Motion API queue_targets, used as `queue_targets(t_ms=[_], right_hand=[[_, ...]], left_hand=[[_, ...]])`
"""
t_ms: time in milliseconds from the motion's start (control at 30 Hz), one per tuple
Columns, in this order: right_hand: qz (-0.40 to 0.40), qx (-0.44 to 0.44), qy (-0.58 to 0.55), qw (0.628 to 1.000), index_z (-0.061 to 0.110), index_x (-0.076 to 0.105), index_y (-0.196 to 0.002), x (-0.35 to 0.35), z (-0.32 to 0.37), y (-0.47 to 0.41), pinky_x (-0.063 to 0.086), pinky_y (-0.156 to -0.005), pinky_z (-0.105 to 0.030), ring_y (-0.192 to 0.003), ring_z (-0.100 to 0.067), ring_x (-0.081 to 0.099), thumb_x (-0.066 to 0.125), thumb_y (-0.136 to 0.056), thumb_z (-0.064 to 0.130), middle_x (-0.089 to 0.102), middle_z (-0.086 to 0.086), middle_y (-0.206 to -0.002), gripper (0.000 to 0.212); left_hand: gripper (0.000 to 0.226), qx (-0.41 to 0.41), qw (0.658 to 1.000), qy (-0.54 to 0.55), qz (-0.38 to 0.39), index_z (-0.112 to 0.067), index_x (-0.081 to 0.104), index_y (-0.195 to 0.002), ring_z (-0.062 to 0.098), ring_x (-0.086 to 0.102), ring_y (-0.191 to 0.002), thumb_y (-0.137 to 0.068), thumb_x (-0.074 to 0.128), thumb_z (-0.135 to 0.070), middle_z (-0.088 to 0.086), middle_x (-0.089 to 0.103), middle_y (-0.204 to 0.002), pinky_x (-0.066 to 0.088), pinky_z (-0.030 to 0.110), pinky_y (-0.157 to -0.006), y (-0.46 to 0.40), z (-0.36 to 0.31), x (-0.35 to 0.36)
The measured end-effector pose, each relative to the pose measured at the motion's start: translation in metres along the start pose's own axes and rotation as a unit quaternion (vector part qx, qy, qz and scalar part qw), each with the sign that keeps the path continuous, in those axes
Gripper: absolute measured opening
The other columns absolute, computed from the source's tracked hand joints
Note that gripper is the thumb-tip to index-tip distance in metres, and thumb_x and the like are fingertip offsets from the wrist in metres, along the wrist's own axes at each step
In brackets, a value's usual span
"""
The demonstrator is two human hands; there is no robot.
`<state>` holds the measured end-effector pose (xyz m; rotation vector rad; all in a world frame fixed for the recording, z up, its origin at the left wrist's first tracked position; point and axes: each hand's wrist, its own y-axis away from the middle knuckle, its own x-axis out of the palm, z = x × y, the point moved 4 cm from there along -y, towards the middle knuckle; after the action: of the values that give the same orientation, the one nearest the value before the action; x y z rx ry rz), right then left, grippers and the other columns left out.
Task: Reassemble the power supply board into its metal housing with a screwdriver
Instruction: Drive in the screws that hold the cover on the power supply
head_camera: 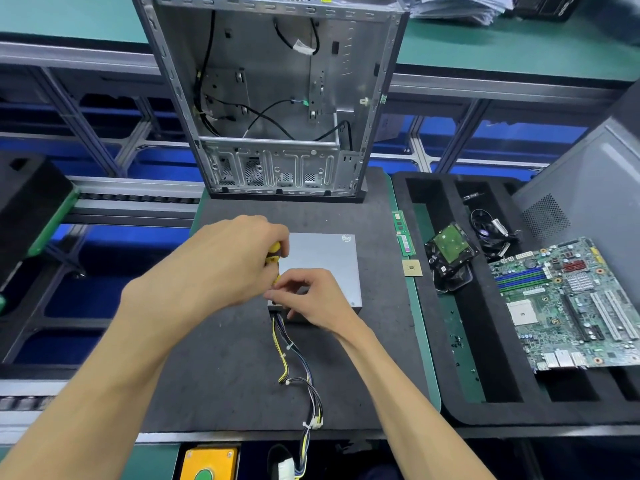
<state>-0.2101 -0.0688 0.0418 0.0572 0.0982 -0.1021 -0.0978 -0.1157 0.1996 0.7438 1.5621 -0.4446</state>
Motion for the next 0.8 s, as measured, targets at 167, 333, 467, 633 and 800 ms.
queue_targets(t_ms=[167,333,467,633,800], right_hand=[[0.012,-0.004,0.031,0.999,0.033,0.079,-0.084,0.0004,-0.0018,0.0008,0.057,-0.059,-0.027,-0.067,-0.005,0.061,0.082,-0.085,0.030,0.072,0.012,-0.074,0.005],[0.005,0.010,0.021,1.000,0.024,0.079,-0.085,0.0007,-0.0034,-0.0006,0.056,-0.056,-0.024,-0.065,-0.004,0.063,0.084,-0.085,0.025,0.071,0.011,-0.072,0.005],[0.012,0.018,0.017,1.000,0.021,0.079,-0.086,0.0013,-0.0039,0.0004,0.055,-0.057,-0.024,-0.065,-0.004,0.064,0.083,-0.086,0.020,0.072,0.006,-0.072,0.004],[0.022,0.019,0.027,0.999,0.021,0.080,-0.088,0.0012,-0.0015,0.0025,0.056,-0.063,-0.028,-0.069,-0.009,0.063,0.082,-0.087,0.024,0.073,0.003,-0.073,0.004],[0.009,0.020,0.011,1.000,0.019,0.078,-0.085,0.0020,-0.0006,0.0023,0.054,-0.057,-0.022,-0.067,-0.011,0.065,0.083,-0.087,0.019,0.073,-0.010,-0.075,0.005]], left_hand=[[0.049,-0.094,0.989,-0.096,-0.060,-0.020,0.044,-0.061,0.025,0.047,-0.064,-0.087,0.057,-0.060,-0.001,0.046,-0.063,0.027,0.031,-0.050,0.0028,0.0060,-0.0008],[0.011,-0.045,0.998,-0.024,-0.026,-0.033,0.058,-0.087,0.025,0.057,-0.085,-0.091,0.059,-0.043,-0.006,0.056,-0.084,0.042,0.033,-0.067,0.0011,0.0074,0.0038],[0.026,-0.057,0.994,-0.079,-0.056,-0.031,0.054,-0.082,0.024,0.054,-0.077,-0.089,0.056,-0.056,-0.007,0.048,-0.074,0.032,0.032,-0.060,0.0018,0.0050,0.0040],[0.050,-0.108,0.981,-0.129,-0.101,-0.023,0.049,-0.067,0.026,0.046,-0.067,-0.093,0.044,-0.065,-0.004,0.037,-0.061,0.020,0.031,-0.050,0.0007,0.0060,0.0045],[0.009,-0.049,0.997,-0.031,-0.050,-0.037,0.056,-0.088,0.024,0.059,-0.088,-0.094,0.055,-0.043,-0.008,0.058,-0.089,0.036,0.032,-0.063,0.0044,0.0066,0.0054]])
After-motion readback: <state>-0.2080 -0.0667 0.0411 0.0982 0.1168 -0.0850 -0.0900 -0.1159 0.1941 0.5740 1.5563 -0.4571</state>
